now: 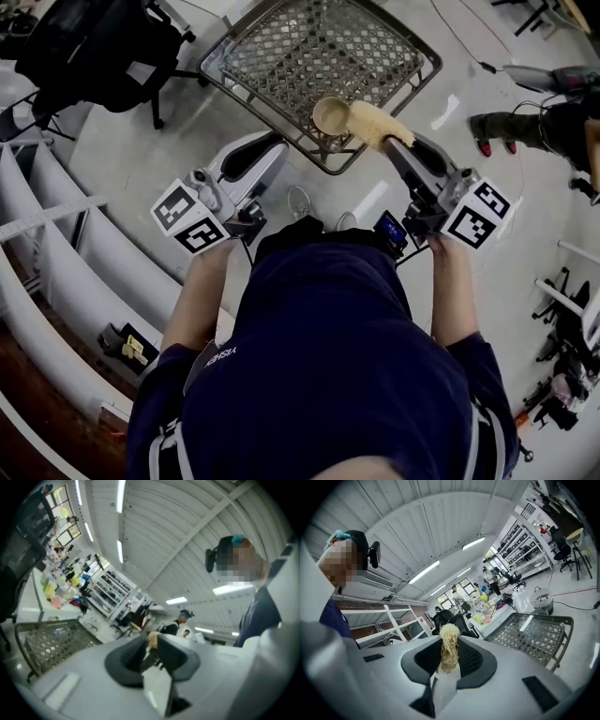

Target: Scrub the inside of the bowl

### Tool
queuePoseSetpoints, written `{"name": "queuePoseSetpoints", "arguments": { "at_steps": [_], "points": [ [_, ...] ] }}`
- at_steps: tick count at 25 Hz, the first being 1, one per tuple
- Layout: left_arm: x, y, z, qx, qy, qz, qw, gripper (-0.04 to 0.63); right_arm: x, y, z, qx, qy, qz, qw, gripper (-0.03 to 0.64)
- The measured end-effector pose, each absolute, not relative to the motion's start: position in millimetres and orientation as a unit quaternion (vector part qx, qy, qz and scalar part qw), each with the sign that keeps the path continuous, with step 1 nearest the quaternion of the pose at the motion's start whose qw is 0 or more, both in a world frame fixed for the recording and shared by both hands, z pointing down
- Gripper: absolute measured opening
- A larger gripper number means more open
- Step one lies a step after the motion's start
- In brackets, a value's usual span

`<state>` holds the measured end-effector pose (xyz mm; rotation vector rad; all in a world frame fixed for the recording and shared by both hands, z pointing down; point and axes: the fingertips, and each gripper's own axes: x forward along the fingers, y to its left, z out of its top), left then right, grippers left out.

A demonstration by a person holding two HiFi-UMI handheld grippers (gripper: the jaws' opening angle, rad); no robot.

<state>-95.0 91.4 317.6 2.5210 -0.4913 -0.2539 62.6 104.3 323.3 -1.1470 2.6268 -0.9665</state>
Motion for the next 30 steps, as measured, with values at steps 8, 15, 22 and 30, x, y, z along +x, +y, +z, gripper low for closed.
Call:
{"name": "queuePoseSetpoints", "arguments": {
  "at_steps": [8, 15, 22, 30],
  "points": [
    [-101.6, 78.7, 328.0, 0.936, -0.177, -0.093, 0.29, 0.074, 49.8, 95.7, 325.9, -0.386, 0.862, -0.325, 0.045, 0.071],
    [-91.3, 66.3, 338.8, 0.933, -0.189, -0.077, 0.298, 0.074, 62.2, 78.2, 333.5, -0.383, 0.86, -0.335, 0.048, 0.071],
    [-63.6, 41.0, 357.5, 0.931, -0.215, -0.039, 0.293, 0.074, 87.4, 44.8, 352.1, -0.362, 0.861, -0.354, 0.05, 0.071],
    [-34.4, 6.9, 416.7, 0.914, -0.266, 0.022, 0.306, 0.074, 117.7, 2.0, 389.5, -0.334, 0.861, -0.382, 0.025, 0.07]
  ]
}}
